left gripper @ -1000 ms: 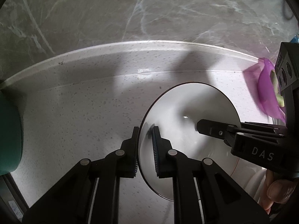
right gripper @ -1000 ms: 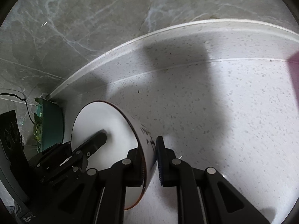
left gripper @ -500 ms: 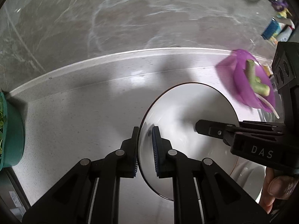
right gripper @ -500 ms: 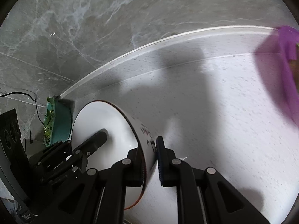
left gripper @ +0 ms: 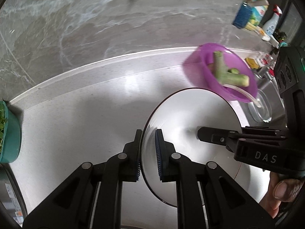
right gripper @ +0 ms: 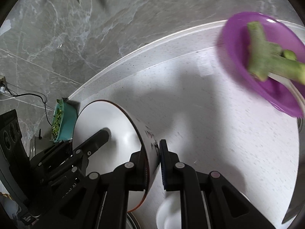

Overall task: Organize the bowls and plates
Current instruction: 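Carry the dark-rimmed bowl with both grippers over the bowl stack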

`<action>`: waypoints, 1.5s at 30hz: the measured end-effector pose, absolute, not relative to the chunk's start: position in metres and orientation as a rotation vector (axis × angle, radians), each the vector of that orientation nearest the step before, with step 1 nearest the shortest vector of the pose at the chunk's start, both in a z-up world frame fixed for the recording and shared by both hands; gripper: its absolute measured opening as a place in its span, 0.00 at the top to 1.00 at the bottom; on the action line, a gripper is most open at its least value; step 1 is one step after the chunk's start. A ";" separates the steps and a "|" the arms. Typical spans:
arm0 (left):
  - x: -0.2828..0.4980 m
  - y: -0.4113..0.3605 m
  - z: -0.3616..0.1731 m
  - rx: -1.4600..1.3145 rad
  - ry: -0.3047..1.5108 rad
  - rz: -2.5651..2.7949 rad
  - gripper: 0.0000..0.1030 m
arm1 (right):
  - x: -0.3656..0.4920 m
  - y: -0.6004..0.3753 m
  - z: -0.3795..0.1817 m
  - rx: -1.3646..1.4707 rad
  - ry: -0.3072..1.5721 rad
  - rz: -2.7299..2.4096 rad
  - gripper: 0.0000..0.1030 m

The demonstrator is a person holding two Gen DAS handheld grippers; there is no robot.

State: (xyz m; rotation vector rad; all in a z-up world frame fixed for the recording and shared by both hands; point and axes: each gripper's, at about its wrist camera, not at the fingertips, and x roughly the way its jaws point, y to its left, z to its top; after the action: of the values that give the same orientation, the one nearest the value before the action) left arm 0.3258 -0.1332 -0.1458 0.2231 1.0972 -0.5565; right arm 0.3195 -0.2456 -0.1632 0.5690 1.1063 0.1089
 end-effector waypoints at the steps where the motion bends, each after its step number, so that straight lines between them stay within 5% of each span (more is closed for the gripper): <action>1: 0.320 -0.137 -0.144 0.224 1.094 -0.563 0.89 | 0.312 -0.250 -0.161 0.567 1.103 0.107 0.87; 26: 0.169 -0.193 -0.176 0.260 1.158 -0.682 0.89 | 0.171 -0.306 -0.175 0.578 1.139 0.061 0.86; 45: 0.171 -0.183 -0.222 0.280 1.204 -0.646 0.88 | 0.179 -0.296 -0.204 0.514 1.230 0.060 0.86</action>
State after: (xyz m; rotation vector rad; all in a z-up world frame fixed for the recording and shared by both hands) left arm 0.1706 -0.1830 -0.2223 0.2804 1.2042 -0.6460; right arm 0.1786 -0.2959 -0.2041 0.5143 1.2297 0.0595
